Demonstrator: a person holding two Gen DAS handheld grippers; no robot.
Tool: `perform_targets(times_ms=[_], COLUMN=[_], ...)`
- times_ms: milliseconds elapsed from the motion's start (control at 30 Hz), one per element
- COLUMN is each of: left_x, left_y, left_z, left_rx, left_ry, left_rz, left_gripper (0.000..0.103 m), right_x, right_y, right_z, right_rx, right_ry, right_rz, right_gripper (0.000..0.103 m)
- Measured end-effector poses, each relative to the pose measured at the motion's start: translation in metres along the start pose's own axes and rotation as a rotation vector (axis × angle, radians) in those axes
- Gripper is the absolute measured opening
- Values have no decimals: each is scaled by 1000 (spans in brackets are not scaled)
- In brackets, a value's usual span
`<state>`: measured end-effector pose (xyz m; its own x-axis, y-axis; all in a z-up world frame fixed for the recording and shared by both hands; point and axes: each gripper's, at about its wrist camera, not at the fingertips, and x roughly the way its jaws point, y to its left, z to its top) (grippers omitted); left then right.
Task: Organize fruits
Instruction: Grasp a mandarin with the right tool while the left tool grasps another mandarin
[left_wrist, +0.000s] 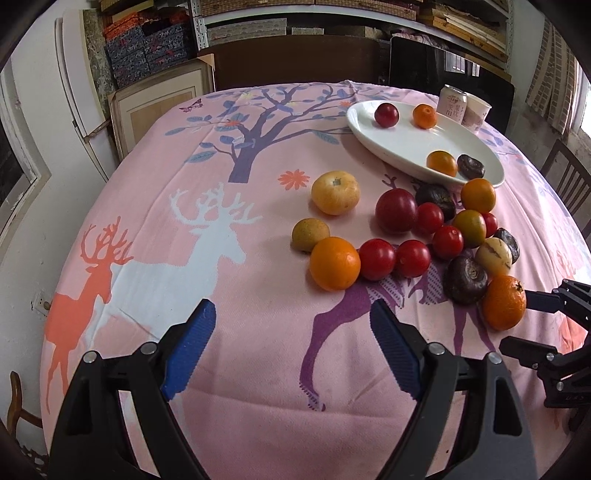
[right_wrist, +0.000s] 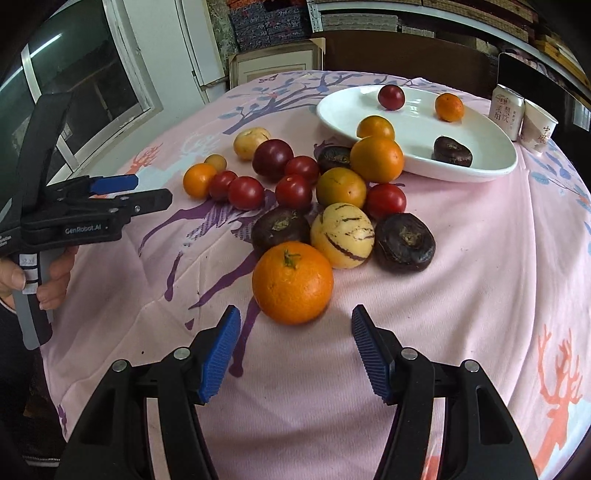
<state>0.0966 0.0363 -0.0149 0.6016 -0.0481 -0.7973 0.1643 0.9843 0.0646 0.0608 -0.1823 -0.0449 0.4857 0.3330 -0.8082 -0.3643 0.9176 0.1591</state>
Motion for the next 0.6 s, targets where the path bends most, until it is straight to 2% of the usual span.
perform_targets(times_ms=[100, 133, 200, 533, 567, 600], left_x=[2, 3, 5, 25, 28, 30], left_y=[1, 1, 2, -19, -20, -21], left_z=[0, 0, 2, 14, 15, 15], left_rx=[0, -1, -7, 37, 36, 37], left_ry=[0, 0, 2, 37, 44, 54], left_rz=[1, 2, 10, -22, -30, -38], left_gripper=[83, 83, 83, 82, 78, 69], right_x=[7, 8, 8, -15, -18, -20], right_y=[2, 4, 3, -29, -32, -35], right_z=[8, 9, 11, -10, -12, -14], right_rx=[-3, -8, 7, 105, 114, 121], right_ry=[-9, -10, -10, -38, -41, -45], right_rz=[-29, -56, -43, -17, -18, -21], right_gripper=[63, 57, 45, 45, 45, 45])
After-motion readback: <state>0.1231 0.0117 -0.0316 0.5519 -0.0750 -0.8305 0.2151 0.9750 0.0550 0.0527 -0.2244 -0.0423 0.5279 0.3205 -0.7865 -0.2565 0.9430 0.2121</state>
